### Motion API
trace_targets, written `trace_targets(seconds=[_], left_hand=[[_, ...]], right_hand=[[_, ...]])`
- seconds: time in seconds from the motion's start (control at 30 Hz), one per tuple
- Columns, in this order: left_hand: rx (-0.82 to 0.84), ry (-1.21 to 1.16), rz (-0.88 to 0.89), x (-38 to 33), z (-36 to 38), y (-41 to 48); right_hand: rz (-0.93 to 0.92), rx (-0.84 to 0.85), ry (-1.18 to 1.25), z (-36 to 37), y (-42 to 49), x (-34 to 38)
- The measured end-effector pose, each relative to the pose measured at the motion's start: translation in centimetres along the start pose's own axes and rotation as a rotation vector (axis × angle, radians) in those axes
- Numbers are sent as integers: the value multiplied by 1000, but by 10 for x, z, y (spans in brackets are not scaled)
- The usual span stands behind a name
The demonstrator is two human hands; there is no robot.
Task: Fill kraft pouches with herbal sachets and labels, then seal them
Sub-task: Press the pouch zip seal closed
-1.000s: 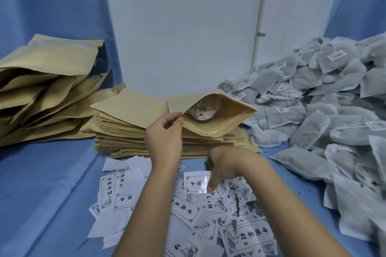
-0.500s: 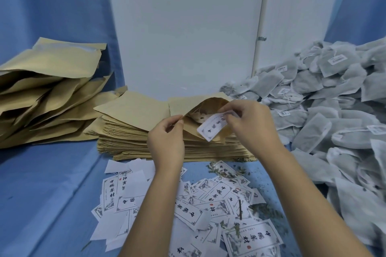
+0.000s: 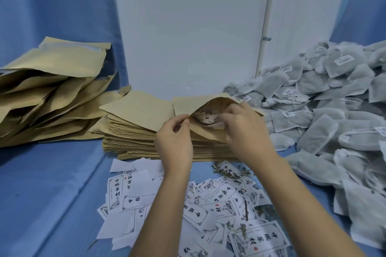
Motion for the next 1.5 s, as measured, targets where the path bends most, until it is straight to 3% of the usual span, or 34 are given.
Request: trace_targets(seconds=[0.23, 0.43, 0.6, 0.77, 0.87, 1.03, 1.1, 1.17, 1.23, 1.33, 1.4, 1.5], left_hand=[[-18, 10, 173, -22, 2, -15], [-31, -25, 236, -27, 1, -22], [-43, -91, 187, -21, -1, -22], [-53, -99, 157, -17, -2, -20], [-55, -100, 92, -10, -3, -16], [-57, -166, -20, -2, -1, -13], [-94, -241, -109, 5, -2, -9], [-100, -384, -265, 20, 2, -7], [-11, -531, -462, 32, 15, -10], [128, -441, -546, 33, 23, -14], [220, -283, -542, 31, 26, -18], [376, -255, -631, 38, 44, -32]], right_hand=[[150, -39, 107, 20, -8, -7], [240, 227, 27, 53, 29, -14], [194, 393, -9, 75, 44, -7], [359, 320, 319, 77, 39, -17], [394, 296, 344, 75, 24, -19], [461, -187, 643, 32, -14, -12], [440, -148, 789, 41, -23, -1], [482, 17, 891, 61, -27, 9], [587, 147, 1014, 79, -29, 13], [716, 104, 994, 83, -30, 4], [876, 47, 1174, 90, -36, -1], [1117, 14, 1497, 103, -48, -1]])
Point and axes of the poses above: each hand's wrist, its own y-axis towards the middle knuckle, its own z-axis out of the palm, x = y × z, the point moved 10 cm from there along y, towards the middle knuckle, and after that the axes turned 1 degree about -y, right-handed, at the moved point
